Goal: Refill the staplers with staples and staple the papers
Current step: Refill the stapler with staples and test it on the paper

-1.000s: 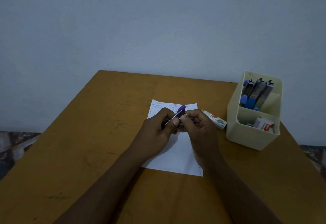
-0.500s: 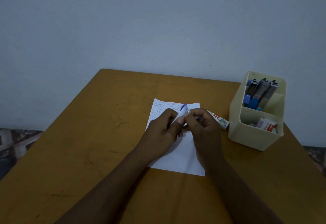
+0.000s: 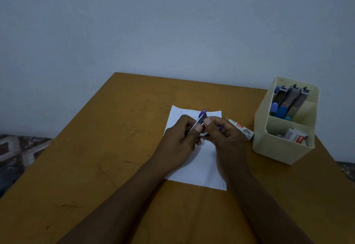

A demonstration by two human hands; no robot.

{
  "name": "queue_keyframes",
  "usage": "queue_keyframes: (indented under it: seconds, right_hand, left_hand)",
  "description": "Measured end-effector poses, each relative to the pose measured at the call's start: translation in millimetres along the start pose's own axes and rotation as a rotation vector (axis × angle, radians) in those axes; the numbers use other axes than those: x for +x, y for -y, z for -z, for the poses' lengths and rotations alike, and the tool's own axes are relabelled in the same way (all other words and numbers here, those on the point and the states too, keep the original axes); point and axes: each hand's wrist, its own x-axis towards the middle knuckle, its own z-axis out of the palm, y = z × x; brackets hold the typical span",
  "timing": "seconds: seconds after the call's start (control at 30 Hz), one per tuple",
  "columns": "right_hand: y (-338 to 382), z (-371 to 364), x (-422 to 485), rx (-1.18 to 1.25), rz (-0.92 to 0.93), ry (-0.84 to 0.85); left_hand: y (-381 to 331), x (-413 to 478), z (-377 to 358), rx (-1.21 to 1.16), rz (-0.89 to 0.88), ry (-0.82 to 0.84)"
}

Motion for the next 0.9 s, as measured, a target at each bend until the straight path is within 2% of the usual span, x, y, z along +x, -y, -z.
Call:
queue_keyframes:
  seconds: [0.37, 0.63, 0.9]
  right_hand:
    - [-7.2, 0.3, 1.8, -0.123, 0.041, 0.037]
    - [-2.0, -1.6, 2.0, -0.24, 0.16, 0.071]
    - [-3.6, 0.0, 1.7, -0.22, 0.149, 0.073]
  left_hand:
    - [-0.5, -0.2, -1.1, 0.035, -0.015, -0.002]
    - [-4.7, -3.1, -1.4, -0.007, -0.037, 0.013]
    - [-4.7, -2.7, -2.0, -0.053, -0.029, 0.02]
